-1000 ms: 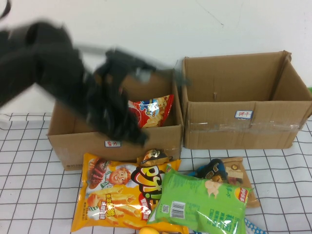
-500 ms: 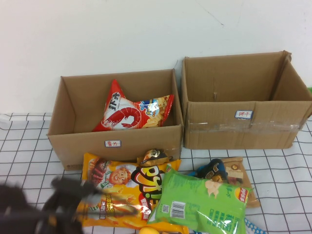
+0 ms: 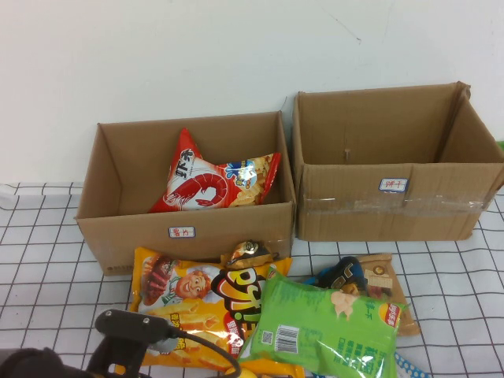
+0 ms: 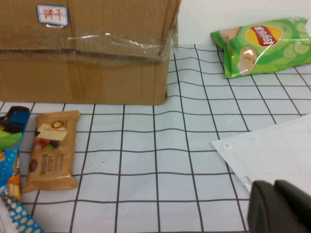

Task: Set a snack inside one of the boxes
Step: Pick up the biscuit

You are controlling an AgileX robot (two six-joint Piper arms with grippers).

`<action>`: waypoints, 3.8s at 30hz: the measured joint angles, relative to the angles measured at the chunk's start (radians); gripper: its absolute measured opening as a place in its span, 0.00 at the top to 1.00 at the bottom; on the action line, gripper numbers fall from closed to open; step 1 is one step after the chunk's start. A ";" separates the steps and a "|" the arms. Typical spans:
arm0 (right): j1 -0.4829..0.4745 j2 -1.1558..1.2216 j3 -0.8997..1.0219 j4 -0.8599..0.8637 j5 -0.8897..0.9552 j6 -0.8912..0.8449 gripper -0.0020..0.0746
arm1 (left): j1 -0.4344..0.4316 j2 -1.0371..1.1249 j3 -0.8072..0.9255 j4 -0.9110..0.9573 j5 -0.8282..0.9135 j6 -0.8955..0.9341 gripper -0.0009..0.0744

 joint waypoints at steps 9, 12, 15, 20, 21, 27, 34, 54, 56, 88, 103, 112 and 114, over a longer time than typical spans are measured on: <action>0.000 0.000 0.000 0.000 0.000 0.000 0.98 | 0.000 0.089 -0.002 -0.033 0.000 0.036 0.92; 0.000 0.000 0.000 0.000 0.000 0.000 0.98 | 0.000 0.131 -0.021 -0.035 0.040 0.043 0.72; 0.000 0.000 0.000 0.000 0.000 0.000 0.97 | 0.000 0.175 -0.043 -0.052 0.053 0.043 0.40; 0.000 0.000 0.000 0.000 0.000 0.000 0.98 | 0.000 0.273 -0.097 -0.092 0.026 0.011 0.11; 0.000 0.000 0.000 0.000 0.000 0.000 0.97 | 0.000 0.297 -0.110 -0.095 0.014 -0.003 0.10; 0.000 0.000 0.000 0.000 0.000 0.000 0.97 | 0.000 0.432 -0.183 -0.110 -0.047 -0.066 0.11; 0.000 0.000 0.000 0.000 0.000 0.000 0.98 | 0.000 0.573 -0.249 -0.111 -0.053 -0.112 0.18; 0.000 0.000 0.000 0.000 0.000 0.000 0.97 | 0.000 0.665 -0.297 -0.074 -0.032 -0.169 0.46; 0.000 0.000 0.000 0.000 0.000 0.000 0.97 | 0.000 0.665 -0.299 -0.056 -0.028 -0.169 0.49; 0.000 0.000 0.000 0.000 0.000 0.000 0.98 | 0.000 0.271 -0.315 0.065 0.096 -0.067 0.99; 0.000 0.000 0.000 0.000 0.000 0.000 0.98 | 0.000 0.358 -0.357 0.128 0.240 0.001 0.99; 0.000 0.000 0.000 0.000 0.000 0.000 0.98 | 0.000 0.504 -0.357 0.073 0.287 0.043 0.54; 0.000 0.000 0.000 0.000 0.000 0.000 0.98 | 0.000 0.531 -0.357 0.054 0.272 0.043 0.36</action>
